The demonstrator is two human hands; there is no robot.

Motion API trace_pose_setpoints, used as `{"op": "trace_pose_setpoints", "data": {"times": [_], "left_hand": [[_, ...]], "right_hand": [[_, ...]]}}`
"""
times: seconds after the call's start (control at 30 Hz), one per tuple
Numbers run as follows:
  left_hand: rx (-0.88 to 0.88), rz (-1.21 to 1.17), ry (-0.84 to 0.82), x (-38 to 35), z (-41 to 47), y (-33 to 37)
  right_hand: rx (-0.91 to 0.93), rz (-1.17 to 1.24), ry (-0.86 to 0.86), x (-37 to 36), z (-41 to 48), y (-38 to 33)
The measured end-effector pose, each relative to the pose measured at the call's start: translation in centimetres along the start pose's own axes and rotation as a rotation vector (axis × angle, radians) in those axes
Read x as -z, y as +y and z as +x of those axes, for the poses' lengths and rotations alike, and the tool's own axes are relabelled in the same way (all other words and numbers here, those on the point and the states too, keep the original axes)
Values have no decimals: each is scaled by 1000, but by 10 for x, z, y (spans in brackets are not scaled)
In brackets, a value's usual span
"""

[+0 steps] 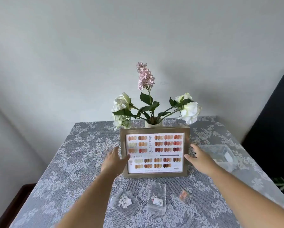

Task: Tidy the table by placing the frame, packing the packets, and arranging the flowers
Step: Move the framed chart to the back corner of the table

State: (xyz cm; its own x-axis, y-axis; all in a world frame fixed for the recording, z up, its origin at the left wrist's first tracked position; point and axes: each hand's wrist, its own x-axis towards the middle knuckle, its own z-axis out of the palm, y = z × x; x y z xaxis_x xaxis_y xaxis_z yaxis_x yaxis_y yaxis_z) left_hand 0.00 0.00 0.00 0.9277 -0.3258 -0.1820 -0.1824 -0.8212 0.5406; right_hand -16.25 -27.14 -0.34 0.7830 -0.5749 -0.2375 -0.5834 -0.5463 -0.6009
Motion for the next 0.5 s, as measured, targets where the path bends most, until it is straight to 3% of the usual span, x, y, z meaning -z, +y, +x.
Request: {"op": "trace_pose_setpoints", "data": {"times": [0.27,0.5], "left_hand": [[86,-216,173,-16,29,5],[108,-343,243,-19,20,5]], "right_hand": [[-8,116,203,-15,30,-6],[31,193,219,-16,31,0]]}}
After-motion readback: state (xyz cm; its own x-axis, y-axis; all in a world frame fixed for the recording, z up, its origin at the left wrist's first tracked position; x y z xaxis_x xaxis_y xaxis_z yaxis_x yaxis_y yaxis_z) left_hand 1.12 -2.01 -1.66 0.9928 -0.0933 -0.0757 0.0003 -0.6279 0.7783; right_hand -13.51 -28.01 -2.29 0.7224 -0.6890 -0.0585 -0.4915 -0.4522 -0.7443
